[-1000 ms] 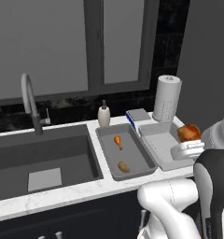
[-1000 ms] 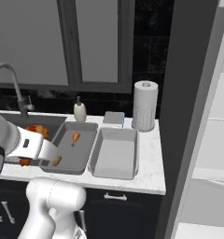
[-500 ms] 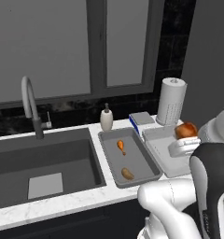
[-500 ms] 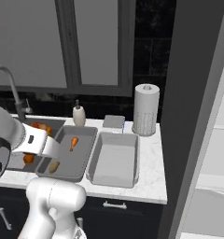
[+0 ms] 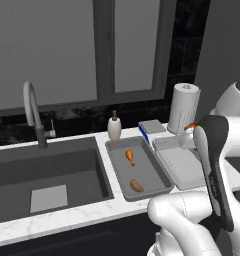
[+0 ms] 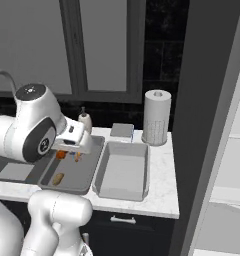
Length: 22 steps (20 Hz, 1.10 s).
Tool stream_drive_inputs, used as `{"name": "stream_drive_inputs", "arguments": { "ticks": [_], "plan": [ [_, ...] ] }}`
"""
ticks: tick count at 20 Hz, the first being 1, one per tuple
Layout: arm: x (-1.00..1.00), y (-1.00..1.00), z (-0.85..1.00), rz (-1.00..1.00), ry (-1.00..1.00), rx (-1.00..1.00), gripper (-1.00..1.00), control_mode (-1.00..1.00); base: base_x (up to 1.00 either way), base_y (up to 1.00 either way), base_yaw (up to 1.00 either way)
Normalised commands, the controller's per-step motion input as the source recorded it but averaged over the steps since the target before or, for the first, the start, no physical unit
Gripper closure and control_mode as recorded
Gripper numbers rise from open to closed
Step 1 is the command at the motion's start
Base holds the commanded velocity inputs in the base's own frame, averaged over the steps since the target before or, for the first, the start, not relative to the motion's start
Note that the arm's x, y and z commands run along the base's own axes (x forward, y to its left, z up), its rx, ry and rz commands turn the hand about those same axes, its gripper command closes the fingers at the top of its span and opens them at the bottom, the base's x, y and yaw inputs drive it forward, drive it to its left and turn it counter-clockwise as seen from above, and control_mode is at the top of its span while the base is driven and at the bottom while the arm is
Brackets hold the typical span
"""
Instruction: Place one sweet potato and one chicken drumstick in each tupperware on the nearby counter, to pack two identical lunches.
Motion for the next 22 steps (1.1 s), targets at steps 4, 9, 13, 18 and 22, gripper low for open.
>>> {"name": "stream_drive_inputs", "arguments": {
  "ticks": [4,9,13,18,22],
  "plan": [
    [0.96,-0.46,-0.44,0.00,0.10,0.00,1.00,-1.00,0.00,0.00,0.00],
    [1.00,-0.33,-0.77,0.00,0.11,-0.04,1.00,-1.00,0.00,0.00,0.00],
    [0.99,-0.22,-0.72,0.00,0.02,-0.02,1.00,-1.00,0.00,0.00,0.00],
    [0.88,-0.33,-0.52,0.01,-0.04,0.00,1.00,-1.00,0.00,0.00,0.00],
    [0.56,-0.41,-0.59,0.02,-0.09,0.00,1.00,-1.00,0.00,0.00,0.00]
  ]
}}
